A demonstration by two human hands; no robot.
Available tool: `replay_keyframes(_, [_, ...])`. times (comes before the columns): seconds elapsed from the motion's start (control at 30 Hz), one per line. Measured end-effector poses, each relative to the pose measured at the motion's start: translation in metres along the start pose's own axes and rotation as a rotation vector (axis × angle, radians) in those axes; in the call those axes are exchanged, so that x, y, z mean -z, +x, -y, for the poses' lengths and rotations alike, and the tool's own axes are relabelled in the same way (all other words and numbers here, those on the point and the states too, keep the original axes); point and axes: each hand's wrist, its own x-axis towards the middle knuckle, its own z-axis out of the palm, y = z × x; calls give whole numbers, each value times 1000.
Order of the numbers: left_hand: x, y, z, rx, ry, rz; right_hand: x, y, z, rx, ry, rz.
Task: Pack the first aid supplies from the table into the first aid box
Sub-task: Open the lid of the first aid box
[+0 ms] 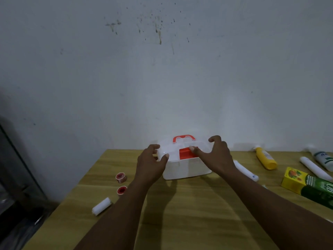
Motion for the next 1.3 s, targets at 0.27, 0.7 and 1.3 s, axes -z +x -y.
replay_keyframes(0.27, [24,-17,-24,-116,49,-182,35,-26,9,65,-46,-100])
replay_keyframes(0.7, [36,-8,-63,-95,-78,-274,78,-4,51,30,-122,-132])
replay_keyframes(1.3, [-16,49,-28,243,-210,199,36,66,-16,-379,376,296])
